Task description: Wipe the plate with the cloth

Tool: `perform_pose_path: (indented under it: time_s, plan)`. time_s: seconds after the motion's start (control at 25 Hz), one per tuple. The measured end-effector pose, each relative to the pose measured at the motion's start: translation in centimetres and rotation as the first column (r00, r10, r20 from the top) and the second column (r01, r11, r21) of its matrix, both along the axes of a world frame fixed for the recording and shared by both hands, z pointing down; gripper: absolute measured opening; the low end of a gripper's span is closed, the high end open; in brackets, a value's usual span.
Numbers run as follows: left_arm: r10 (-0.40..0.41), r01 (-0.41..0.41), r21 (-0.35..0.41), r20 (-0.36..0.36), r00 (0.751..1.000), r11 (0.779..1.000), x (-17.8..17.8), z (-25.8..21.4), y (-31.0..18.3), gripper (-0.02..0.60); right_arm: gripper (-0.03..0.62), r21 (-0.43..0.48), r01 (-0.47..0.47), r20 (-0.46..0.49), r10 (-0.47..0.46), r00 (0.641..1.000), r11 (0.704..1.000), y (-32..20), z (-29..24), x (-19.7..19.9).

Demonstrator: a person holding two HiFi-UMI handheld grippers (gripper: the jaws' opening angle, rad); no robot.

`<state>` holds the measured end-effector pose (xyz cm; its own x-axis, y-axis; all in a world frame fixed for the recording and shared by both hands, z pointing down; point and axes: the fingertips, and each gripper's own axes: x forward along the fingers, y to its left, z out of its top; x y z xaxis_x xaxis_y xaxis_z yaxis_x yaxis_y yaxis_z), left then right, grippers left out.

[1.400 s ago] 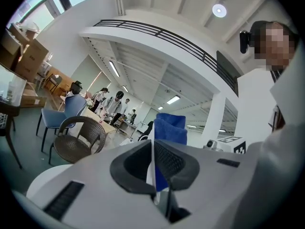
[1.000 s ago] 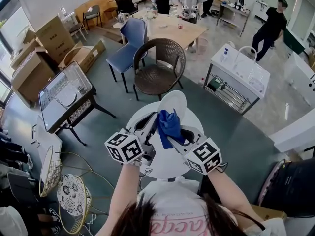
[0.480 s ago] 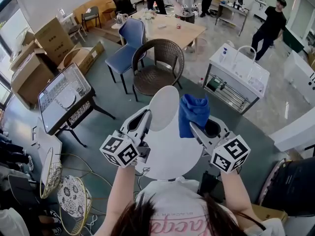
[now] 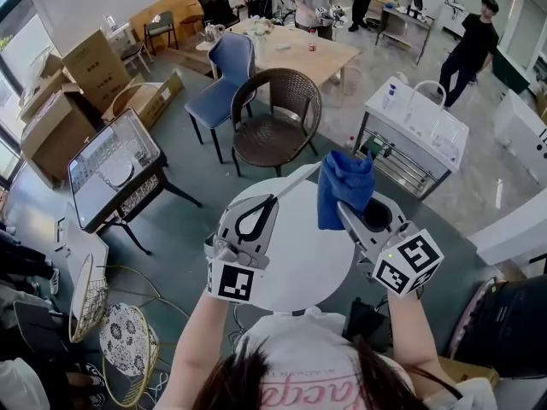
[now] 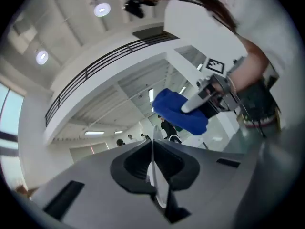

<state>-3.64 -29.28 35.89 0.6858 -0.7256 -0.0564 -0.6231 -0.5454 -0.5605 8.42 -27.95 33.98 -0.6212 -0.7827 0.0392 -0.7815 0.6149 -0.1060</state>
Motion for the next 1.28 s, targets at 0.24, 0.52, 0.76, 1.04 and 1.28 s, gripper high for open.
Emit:
perform_pose_path:
  time_s: [0.24, 0.52, 0.76, 1.04, 1.28]
  plan:
    - [-0.08, -0.071, 0.356, 0.392, 0.916, 0.932, 1.5, 2.2, 2.4, 0.02, 0.133, 0.021, 0.047, -0.062, -0.046, 0.997, 0.999, 0.2, -1.2, -0.6]
    - [-0.14, -0.344, 0.533, 0.673, 0.727, 0.773, 2.7, 5.4, 4.9, 0.02, 0.133, -0.038, 0.264, -0.274, -0.264, 0.925, 0.964, -1.9, -2.3, -5.2]
    - [-0.153, -0.498, 0.572, 0.742, 0.653, 0.651, 4.1, 5.7, 6.3, 0.02, 0.133, -0.181, 0.411, -0.344, -0.449, 0.824, 0.893, -4.1, -0.3, -11.0]
    - [-0.132, -0.583, 0.553, 0.783, 0.608, 0.596, 4.5, 5.8, 7.6, 0.025, 0.133, -0.385, 0.491, -0.371, -0.619, 0.692, 0.781, -3.0, 3.3, -12.8]
    - [-0.145, -0.531, 0.561, 0.762, 0.631, 0.635, 3.2, 5.6, 7.2, 0.023, 0.133, -0.421, 0.516, -0.296, -0.651, 0.699, 0.746, -1.5, 3.8, -10.2]
